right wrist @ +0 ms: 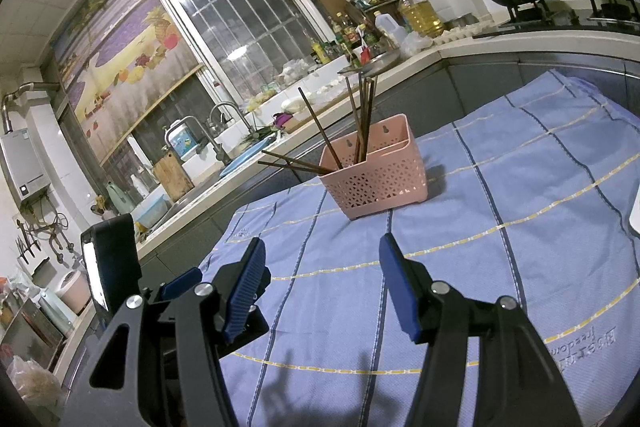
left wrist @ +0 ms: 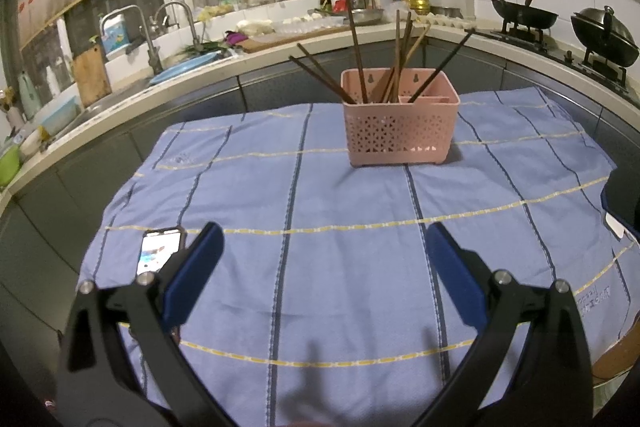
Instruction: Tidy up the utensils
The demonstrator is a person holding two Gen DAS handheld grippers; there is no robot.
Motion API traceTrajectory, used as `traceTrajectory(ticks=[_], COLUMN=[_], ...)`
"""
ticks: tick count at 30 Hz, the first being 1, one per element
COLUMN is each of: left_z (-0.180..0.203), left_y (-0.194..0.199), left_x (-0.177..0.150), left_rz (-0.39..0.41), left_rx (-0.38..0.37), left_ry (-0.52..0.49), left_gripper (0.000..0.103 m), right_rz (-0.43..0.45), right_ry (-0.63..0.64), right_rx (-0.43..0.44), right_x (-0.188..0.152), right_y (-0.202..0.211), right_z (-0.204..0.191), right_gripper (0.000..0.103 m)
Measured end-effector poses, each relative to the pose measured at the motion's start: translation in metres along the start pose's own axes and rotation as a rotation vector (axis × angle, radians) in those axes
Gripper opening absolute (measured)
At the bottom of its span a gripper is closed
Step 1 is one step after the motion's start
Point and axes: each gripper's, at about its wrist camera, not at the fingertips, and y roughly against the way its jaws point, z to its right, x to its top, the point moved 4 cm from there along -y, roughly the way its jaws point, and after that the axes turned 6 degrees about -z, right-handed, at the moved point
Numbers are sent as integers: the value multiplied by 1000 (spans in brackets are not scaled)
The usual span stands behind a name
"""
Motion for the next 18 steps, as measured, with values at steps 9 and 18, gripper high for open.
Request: traceTrajectory(ticks=[9,18], left_z=[2,6], left_y=[-6,-7], left_x=[-3,-3], left_rz=[-12,-4], left_rx=[-4,-10], left_ry=[-1,-11], left_gripper=[97,97], right_rz=[-4,-3], right_ry=[-3,-3], right_rx=[0,0], right_x=[0,2], right_y=[0,1], right_z=[-1,-1], right_gripper=[60,60])
